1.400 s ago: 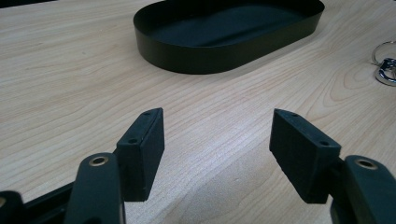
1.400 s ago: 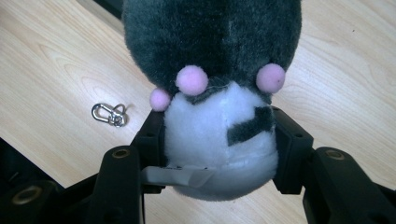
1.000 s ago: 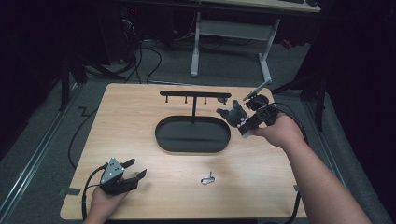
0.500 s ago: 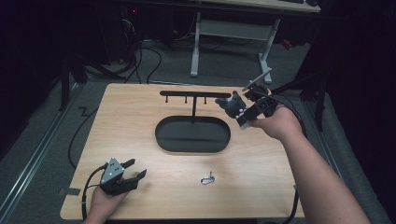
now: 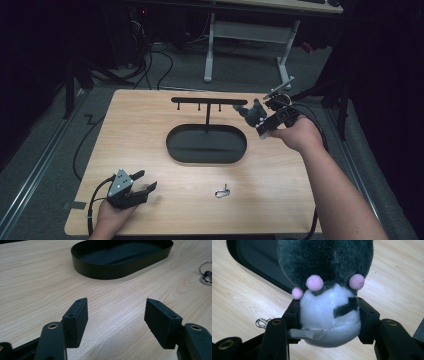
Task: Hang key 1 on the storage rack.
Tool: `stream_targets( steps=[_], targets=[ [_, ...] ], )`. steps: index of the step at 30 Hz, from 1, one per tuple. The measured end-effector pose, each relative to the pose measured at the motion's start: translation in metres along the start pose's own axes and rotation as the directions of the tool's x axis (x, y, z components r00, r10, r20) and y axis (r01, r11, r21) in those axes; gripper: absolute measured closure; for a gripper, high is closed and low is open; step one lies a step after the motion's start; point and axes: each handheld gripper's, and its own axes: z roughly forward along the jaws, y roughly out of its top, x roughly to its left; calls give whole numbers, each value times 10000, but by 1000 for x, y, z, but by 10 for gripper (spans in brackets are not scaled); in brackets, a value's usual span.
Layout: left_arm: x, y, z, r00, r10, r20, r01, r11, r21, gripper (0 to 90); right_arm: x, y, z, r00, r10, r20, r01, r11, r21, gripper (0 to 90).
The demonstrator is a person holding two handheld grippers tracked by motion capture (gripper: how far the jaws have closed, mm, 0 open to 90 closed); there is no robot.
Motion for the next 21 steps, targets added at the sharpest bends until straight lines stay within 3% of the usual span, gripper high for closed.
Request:
stream_targets(
  steps=[11, 21],
  targets=[
    [0, 0, 0, 10000, -4, -12, 4, 10000, 10, 362, -3, -15, 33, 10000, -22, -25, 23, 9997, 261, 489],
    [0, 0, 0, 10000, -9, -5, 9, 10000, 14, 362, 3, -12, 50, 9997, -197, 159, 193, 9996, 223, 486]
  ],
)
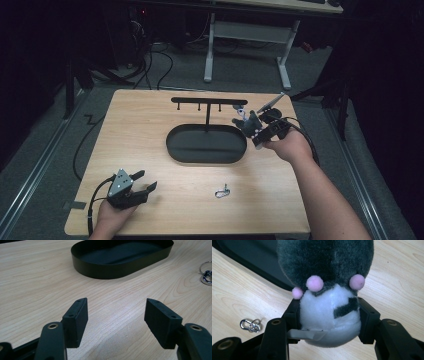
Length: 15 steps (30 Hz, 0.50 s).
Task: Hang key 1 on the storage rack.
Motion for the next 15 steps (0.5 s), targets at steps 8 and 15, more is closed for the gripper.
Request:
stream_targets(
  steps=[8, 15],
  targets=[
    [0, 0, 0, 10000, 1, 16, -1, 10000, 8, 362, 5, 6, 19, 9999, 98, 48, -97, 9999, -131, 479],
    [0, 0, 0, 10000, -21, 20, 20, 10000, 28, 362, 7, 10, 37, 9997, 221, -92, -222, 9997, -105, 465]
  ],
)
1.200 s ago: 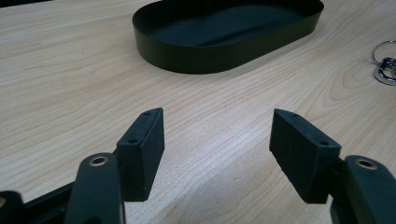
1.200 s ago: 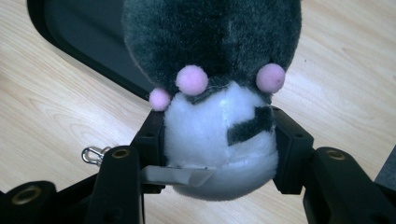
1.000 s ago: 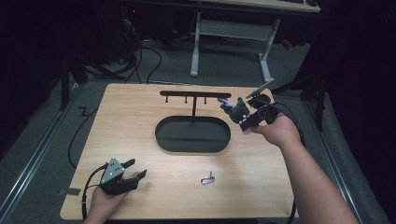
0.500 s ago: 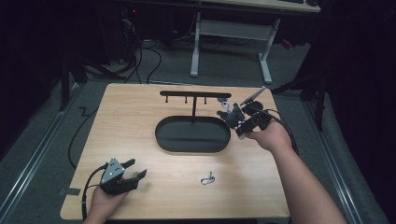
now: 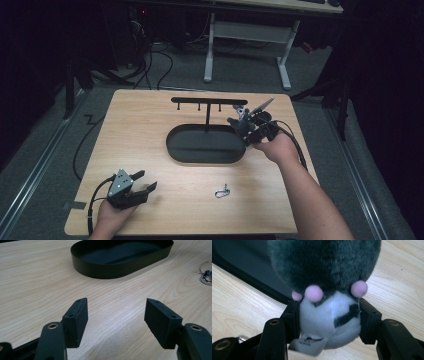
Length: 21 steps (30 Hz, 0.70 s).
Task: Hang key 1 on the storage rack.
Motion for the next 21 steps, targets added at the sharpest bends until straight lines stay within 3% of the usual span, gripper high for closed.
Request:
stream_targets(
  steps=[8, 12, 21],
  targets=[
    [0, 0, 0, 10000, 11, 2, -11, 10000, 23, 361, 2, -1, 15, 9999, 118, -24, -119, 9998, -136, 447],
    [0, 0, 0, 10000, 4, 5, -4, 10000, 20, 361, 2, 0, 16, 9998, 211, 50, -210, 9994, -267, 375],
    [0, 0, 0, 10000, 8, 25, -8, 10000, 7, 361, 4, -16, 0, 9999, 143, 4, -142, 9970, -756, 367]
  ],
)
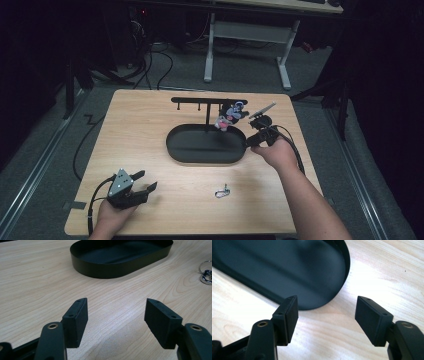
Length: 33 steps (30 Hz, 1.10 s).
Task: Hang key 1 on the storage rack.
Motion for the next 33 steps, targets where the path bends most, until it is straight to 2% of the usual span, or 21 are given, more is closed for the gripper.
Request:
stream_targets(
  steps=[2, 4, 6, 8, 10, 11, 12, 15, 19, 22, 23, 26, 27, 29, 33],
  targets=[
    [0, 0, 0, 10000, 7, 0, -7, 10000, 10, 361, 0, -7, -3, 10000, -63, 15, 63, 9999, -104, 377],
    [0, 0, 0, 10000, 19, 10, -19, 10000, 53, 361, 1, -19, -6, 9998, -120, -158, 116, 9996, -256, 383],
    [0, 0, 0, 10000, 34, 7, -34, 10000, 71, 361, 2, -28, -8, 9995, -319, 67, 322, 9985, -453, 389],
    [0, 0, 0, 10000, 43, -3, -43, 10000, 75, 361, 1, -38, -10, 9999, -119, -30, 117, 9982, -589, 393],
    [0, 0, 0, 10000, 44, -19, -43, 10000, 60, 361, 2, -50, -13, 9999, -84, -149, 68, 9950, -999, 402],
    [0, 0, 0, 10000, 39, -18, -39, 10000, 79, 361, 3, -53, -14, 9999, -152, -77, 144, 9949, -994, 399],
    [0, 0, 0, 10000, 28, -23, -28, 10000, 78, 361, 6, -61, -15, 9995, -319, -19, 314, 9913, -1275, 402],
    [0, 0, 0, 10000, 6, -30, -5, 10000, 69, 361, 6, -77, -14, 9995, -181, -256, 134, 9850, -1718, 405],
    [0, 0, 0, 10000, -30, -41, 31, 10000, 43, 360, 5, -99, -7, 9990, -127, -436, 22, 9723, -2337, 406],
    [0, 0, 0, 10000, -33, -44, 33, 10000, 52, 360, 8, -120, 3, 9978, -317, -585, 138, 9587, -2839, 393],
    [0, 0, 0, 10000, -32, -39, 32, 10000, 61, 360, 10, -124, 5, 9975, -329, -625, 135, 9575, -2882, 394],
    [0, 0, 0, 10000, -17, -8, 17, 10000, 81, 360, 16, -146, 18, 9960, -352, -824, 52, 9409, -3386, 399],
    [0, 0, 0, 10000, -16, -3, 16, 10000, 78, 360, 19, -154, 23, 9951, -344, -930, -15, 9326, -3609, 396],
    [0, 0, 0, 10000, -3, -16, 3, 10000, 78, 360, 25, -165, 29, 9942, -242, -1047, -180, 9232, -3839, 395],
    [1, 0, 0, 10000, -70, -64, 71, 9999, 101, 360, 40, -177, 30, 9902, -553, -1282, -72, 8968, -4424, 413]
  ],
)
